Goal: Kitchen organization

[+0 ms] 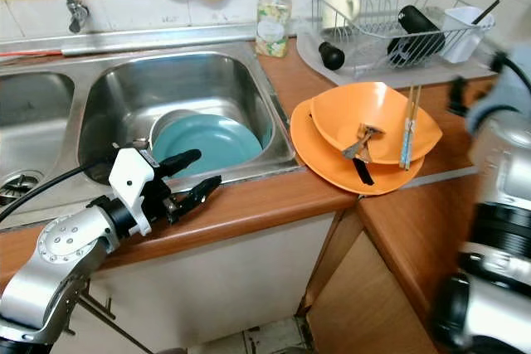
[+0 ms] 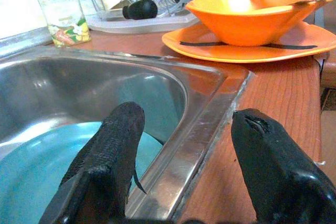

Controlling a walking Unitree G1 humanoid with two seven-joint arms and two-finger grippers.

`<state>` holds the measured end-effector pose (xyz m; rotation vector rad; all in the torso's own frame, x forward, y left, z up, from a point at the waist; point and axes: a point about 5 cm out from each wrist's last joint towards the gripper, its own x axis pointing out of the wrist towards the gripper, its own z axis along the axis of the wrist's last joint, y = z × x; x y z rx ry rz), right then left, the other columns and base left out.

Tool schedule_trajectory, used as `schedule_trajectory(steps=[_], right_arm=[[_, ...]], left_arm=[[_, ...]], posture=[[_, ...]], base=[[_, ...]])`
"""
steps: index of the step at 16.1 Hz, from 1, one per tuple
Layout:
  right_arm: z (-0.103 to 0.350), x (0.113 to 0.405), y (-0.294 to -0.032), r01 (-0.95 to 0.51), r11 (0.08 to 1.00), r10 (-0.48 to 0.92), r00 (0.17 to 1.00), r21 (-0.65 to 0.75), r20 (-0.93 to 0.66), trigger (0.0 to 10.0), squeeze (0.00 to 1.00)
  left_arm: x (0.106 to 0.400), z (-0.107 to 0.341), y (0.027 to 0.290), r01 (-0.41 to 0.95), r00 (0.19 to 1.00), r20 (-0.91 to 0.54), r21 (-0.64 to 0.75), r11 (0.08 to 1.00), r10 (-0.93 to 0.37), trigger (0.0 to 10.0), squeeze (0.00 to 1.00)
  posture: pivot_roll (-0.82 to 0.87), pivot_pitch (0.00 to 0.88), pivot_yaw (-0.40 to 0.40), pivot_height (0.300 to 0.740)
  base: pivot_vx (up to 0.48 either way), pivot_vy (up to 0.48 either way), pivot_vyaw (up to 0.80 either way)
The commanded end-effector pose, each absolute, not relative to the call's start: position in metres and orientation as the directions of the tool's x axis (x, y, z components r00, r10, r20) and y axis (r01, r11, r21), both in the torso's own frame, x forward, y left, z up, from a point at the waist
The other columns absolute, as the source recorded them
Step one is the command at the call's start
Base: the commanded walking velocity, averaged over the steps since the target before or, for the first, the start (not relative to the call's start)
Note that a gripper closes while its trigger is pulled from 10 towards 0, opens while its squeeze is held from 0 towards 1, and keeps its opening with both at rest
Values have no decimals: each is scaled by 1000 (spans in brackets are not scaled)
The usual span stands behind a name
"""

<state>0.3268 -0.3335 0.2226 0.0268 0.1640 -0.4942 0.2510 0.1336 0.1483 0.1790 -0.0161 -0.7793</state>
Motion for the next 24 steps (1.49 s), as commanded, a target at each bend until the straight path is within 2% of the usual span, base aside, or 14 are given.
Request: schedule_trajectory(steps=[1, 5, 11, 24], right_arm=[[215, 324, -340, 496, 868, -491, 851, -25, -187, 10000, 0], [181, 312, -353, 503, 856, -514, 809, -117, -285, 10000, 0], [153, 314, -332, 376, 913, -409, 830, -160, -380, 10000, 0], [140, 313, -279, 314, 949, -283, 858, 1, -430, 10000, 0]], left_arm=[[249, 150, 131, 703, 706, -57, 175, 689, -706, 10000, 0], [248, 148, 131, 706, 704, -59, 170, 688, -708, 10000, 0], [246, 147, 129, 713, 697, -62, 167, 681, -714, 10000, 0], [247, 149, 127, 720, 688, -61, 175, 671, -723, 10000, 0]], posture=[[-29, 0, -10, 740], [-33, 0, -10, 740], [-31, 0, -11, 740], [-21, 0, -1, 740]], base=[[0, 0, 0], [0, 0, 0], [0, 0, 0], [0, 0, 0]])
